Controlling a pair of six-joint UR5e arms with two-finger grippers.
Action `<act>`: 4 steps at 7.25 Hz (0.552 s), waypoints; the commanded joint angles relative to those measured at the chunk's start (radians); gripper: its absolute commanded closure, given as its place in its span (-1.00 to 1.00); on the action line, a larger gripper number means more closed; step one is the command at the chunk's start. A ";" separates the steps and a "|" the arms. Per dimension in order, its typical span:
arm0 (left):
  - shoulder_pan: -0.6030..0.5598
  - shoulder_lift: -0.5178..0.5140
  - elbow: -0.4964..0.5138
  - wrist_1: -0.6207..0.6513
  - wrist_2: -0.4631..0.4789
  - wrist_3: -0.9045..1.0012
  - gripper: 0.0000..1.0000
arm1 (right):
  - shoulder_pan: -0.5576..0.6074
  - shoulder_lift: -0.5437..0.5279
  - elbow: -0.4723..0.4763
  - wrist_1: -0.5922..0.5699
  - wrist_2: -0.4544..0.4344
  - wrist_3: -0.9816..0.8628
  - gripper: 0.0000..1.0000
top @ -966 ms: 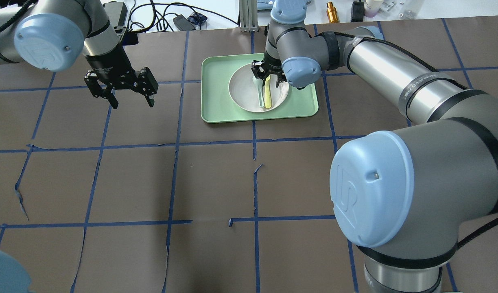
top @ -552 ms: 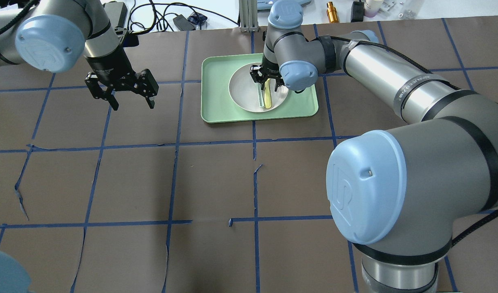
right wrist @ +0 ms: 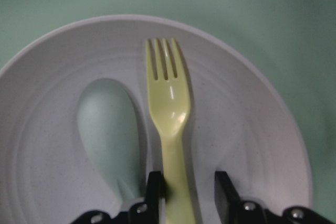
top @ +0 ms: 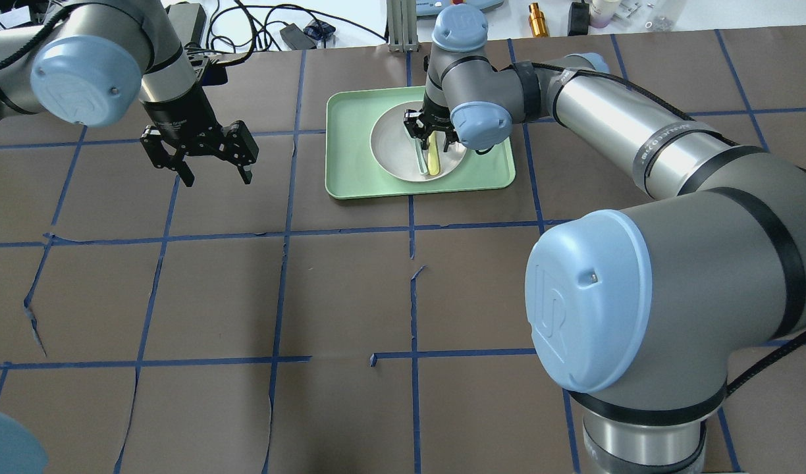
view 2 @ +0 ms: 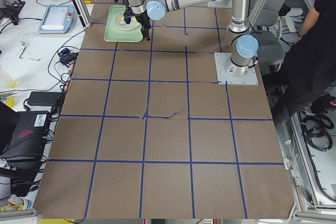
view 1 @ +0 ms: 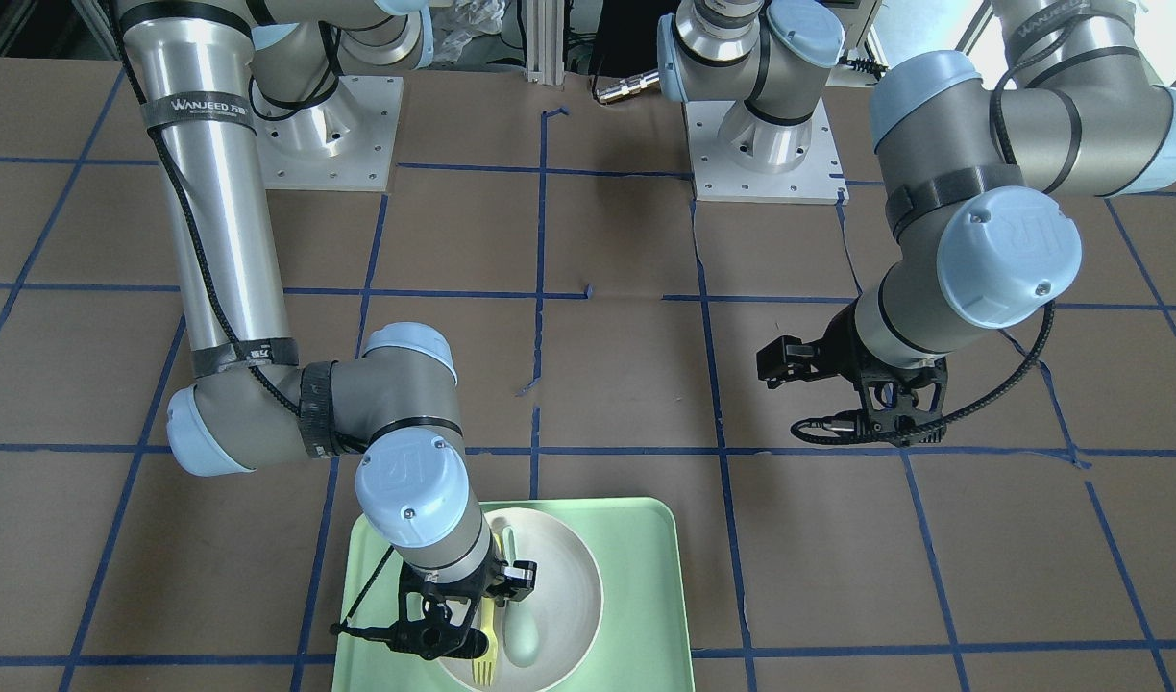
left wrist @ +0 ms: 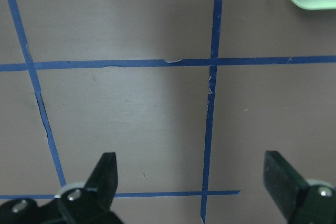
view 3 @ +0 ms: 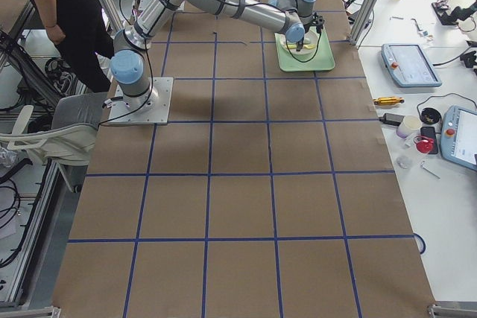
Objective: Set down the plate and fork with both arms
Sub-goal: 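Lower the right gripper and grasp the yellow fork's handle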
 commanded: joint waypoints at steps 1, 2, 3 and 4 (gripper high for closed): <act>0.000 0.000 -0.001 0.000 0.003 0.000 -1.00 | 0.000 -0.005 0.000 0.004 0.001 0.000 1.00; 0.003 0.000 -0.001 0.000 0.005 0.000 -1.00 | 0.000 -0.009 0.000 0.004 -0.001 0.002 1.00; 0.009 0.002 -0.001 0.000 0.007 0.003 -1.00 | 0.000 -0.020 0.000 0.007 0.001 0.003 1.00; 0.009 0.002 -0.001 0.000 0.003 0.003 -1.00 | 0.000 -0.043 0.000 0.009 -0.001 0.009 1.00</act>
